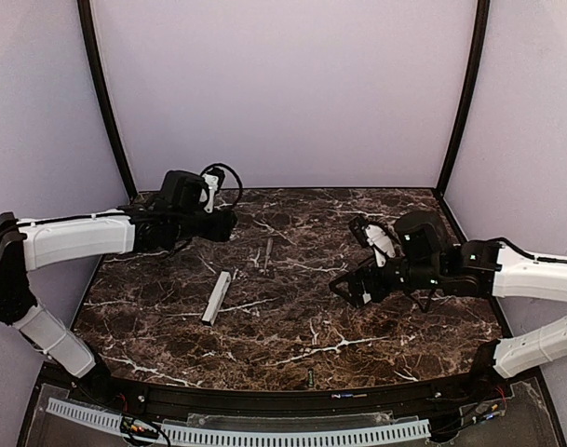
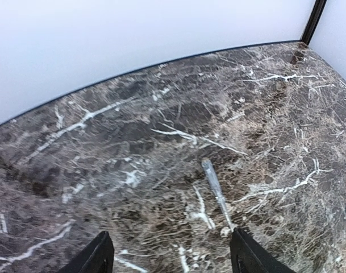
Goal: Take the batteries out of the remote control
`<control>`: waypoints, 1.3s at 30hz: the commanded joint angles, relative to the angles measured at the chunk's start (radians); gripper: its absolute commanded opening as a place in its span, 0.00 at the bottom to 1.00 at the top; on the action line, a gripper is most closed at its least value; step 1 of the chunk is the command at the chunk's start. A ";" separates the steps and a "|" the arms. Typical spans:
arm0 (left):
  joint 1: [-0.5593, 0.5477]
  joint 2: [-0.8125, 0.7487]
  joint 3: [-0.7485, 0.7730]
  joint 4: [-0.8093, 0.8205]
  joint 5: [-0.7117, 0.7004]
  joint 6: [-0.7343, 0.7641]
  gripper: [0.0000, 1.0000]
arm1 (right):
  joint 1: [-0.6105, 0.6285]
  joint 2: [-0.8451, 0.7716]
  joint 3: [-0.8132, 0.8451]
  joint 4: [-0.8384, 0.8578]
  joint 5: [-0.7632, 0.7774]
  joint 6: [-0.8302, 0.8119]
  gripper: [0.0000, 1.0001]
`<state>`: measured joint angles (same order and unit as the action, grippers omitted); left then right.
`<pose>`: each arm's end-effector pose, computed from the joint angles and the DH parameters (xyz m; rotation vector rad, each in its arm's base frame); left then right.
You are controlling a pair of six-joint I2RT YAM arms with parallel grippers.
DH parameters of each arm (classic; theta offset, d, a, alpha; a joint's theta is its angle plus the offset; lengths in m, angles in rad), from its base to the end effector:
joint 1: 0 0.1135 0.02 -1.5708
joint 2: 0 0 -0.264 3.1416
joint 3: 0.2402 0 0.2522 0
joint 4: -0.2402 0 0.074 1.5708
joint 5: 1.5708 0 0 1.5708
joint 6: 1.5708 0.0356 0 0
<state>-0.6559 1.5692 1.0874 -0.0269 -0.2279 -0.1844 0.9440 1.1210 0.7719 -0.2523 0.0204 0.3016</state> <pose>0.2897 -0.2128 0.2642 0.3486 2.0476 -0.2799 0.1451 0.1990 0.2618 -0.7005 2.1438 0.6741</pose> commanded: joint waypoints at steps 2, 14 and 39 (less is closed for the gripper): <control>0.034 -0.190 -0.173 0.072 -0.210 0.241 0.71 | -0.006 -0.058 0.010 -0.026 0.013 0.023 0.99; 0.268 -0.389 -0.756 0.802 -0.405 0.472 0.87 | -0.008 -0.134 -0.001 -0.099 0.096 0.064 0.99; 0.552 0.007 -0.842 1.270 -0.016 0.336 0.89 | -0.148 -0.224 0.020 -0.207 0.501 0.087 0.99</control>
<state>-0.1184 1.5620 0.2329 1.1931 -0.3050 0.1650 0.8387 0.9089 0.7815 -0.4713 0.5079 0.3939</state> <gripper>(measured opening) 0.887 0.986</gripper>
